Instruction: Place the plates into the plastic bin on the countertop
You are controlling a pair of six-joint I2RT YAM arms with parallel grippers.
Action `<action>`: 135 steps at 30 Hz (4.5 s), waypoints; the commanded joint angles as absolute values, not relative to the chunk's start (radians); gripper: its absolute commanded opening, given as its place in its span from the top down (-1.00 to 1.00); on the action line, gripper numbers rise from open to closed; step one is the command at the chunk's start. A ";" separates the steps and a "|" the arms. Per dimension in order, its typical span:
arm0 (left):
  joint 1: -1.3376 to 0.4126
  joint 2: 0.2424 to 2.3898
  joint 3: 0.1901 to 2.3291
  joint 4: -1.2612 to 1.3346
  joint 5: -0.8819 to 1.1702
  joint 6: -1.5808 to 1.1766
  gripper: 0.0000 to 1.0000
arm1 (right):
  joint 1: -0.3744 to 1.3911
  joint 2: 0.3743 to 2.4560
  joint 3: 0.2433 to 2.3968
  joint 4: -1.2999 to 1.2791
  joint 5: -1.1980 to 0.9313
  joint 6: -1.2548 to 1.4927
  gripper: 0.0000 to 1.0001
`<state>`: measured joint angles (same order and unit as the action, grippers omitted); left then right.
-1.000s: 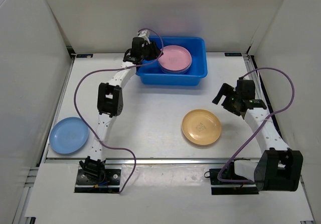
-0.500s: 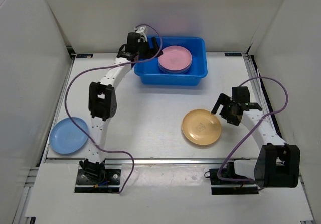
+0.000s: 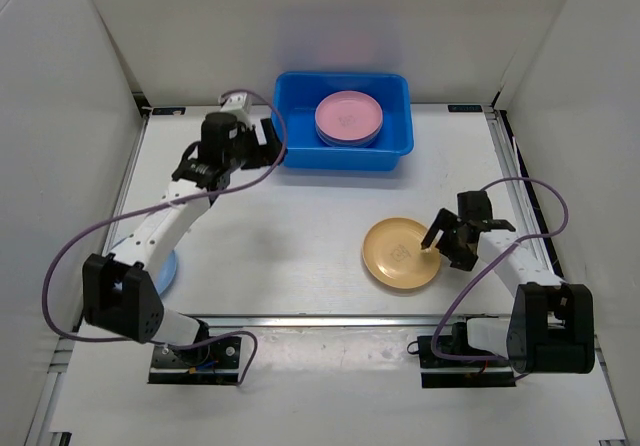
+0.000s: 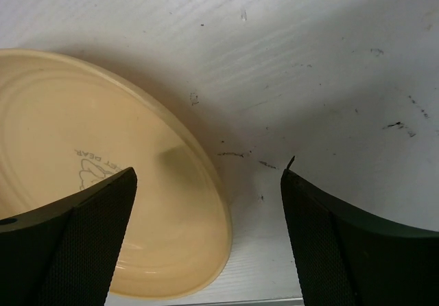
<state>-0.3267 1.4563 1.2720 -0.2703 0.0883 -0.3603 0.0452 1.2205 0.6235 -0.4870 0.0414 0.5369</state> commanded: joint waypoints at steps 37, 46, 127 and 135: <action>-0.302 1.110 0.948 -0.549 -0.164 -0.571 -0.98 | 0.163 1.083 1.015 -0.381 -0.333 0.292 1.00; -0.195 1.138 0.959 -0.564 -0.176 -0.613 -0.98 | 0.172 1.606 1.614 -0.294 -0.215 0.319 1.00; 0.675 1.147 0.491 -0.675 -0.288 -1.164 -0.30 | 0.215 1.796 1.786 -0.426 -0.305 0.172 -0.98; 0.675 1.276 0.503 -0.632 -0.266 -1.141 0.52 | 0.195 1.718 1.721 -0.430 -0.276 0.172 -0.98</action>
